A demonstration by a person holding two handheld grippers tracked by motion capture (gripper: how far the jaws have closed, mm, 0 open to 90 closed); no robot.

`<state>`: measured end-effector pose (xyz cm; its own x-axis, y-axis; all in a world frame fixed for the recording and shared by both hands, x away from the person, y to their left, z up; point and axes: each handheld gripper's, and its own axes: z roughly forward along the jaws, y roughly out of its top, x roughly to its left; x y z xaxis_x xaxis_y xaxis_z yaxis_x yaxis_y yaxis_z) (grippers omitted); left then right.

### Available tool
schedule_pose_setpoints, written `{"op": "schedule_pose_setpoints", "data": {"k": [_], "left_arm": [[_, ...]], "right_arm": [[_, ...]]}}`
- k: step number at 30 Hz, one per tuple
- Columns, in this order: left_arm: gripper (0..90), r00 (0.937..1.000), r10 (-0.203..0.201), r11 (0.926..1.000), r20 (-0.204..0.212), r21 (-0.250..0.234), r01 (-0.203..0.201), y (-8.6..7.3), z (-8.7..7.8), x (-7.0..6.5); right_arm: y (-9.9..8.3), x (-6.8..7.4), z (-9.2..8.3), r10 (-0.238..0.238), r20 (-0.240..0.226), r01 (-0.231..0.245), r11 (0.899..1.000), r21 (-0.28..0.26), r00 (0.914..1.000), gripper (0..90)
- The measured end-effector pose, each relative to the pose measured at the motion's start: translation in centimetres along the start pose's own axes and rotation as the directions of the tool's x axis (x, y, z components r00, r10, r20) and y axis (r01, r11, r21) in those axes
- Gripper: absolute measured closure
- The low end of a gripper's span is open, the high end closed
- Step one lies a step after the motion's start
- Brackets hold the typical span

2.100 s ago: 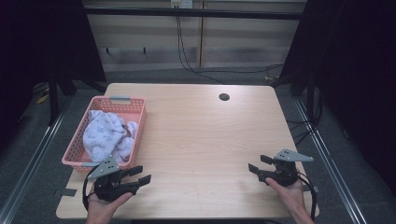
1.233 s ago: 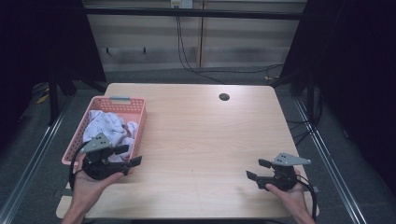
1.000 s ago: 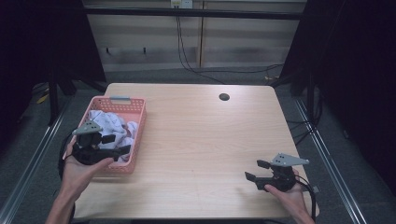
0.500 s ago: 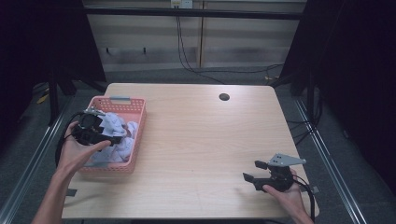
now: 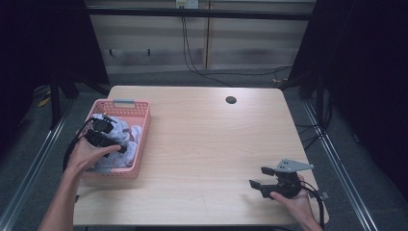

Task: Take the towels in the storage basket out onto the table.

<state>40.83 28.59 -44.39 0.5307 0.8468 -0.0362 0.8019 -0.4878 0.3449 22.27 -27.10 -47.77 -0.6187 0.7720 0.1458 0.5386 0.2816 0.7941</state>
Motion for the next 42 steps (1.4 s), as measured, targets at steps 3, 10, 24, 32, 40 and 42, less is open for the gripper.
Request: {"op": "schedule_pose_setpoints", "data": {"k": [3, 10, 24, 32, 40, 42], "left_arm": [[8.9, 0.9998, 0.021, 0.9985, 0.000, 0.050, -0.021, 0.2, 1.0, -0.1], [0.0, 0.9994, 0.029, 0.9881, -0.021, 0.152, -0.026, 1.0, 2.6, -0.9], [56.0, 0.9932, 0.083, 0.9750, -0.081, 0.212, -0.065, 1.8, 2.2, -0.5], [65.3, 0.9977, 0.049, 0.9936, -0.046, 0.104, -0.044, 1.0, 0.9, 0.3], [65.4, 0.9985, 0.030, 0.9995, -0.046, -0.009, -0.031, 1.5, -3.3, 0.3], [65.4, 0.9979, 0.044, 0.9987, -0.048, -0.022, -0.045, 1.6, -4.4, 0.3]], "right_arm": [[0.0, 0.0, 0.0, 0.000, -0.004, 0.000, 1.000, 0.002, 1.0000, 27.5], [-0.1, 0.2, 0.2, -0.009, -0.019, 0.010, 1.000, 0.015, 0.9998, 27.7], [-0.3, 0.6, 0.4, -0.019, -0.036, 0.020, 0.999, 0.037, 0.9992, 28.4], [-0.1, 0.7, 0.6, -0.023, -0.035, 0.024, 0.999, 0.035, 0.9991, 28.7], [0.0, 0.7, 0.7, -0.021, -0.036, 0.023, 0.999, 0.036, 0.9991, 30.1], [0.0, 0.8, 0.7, -0.023, -0.038, 0.024, 0.999, 0.035, 0.9990, 30.2]]}}
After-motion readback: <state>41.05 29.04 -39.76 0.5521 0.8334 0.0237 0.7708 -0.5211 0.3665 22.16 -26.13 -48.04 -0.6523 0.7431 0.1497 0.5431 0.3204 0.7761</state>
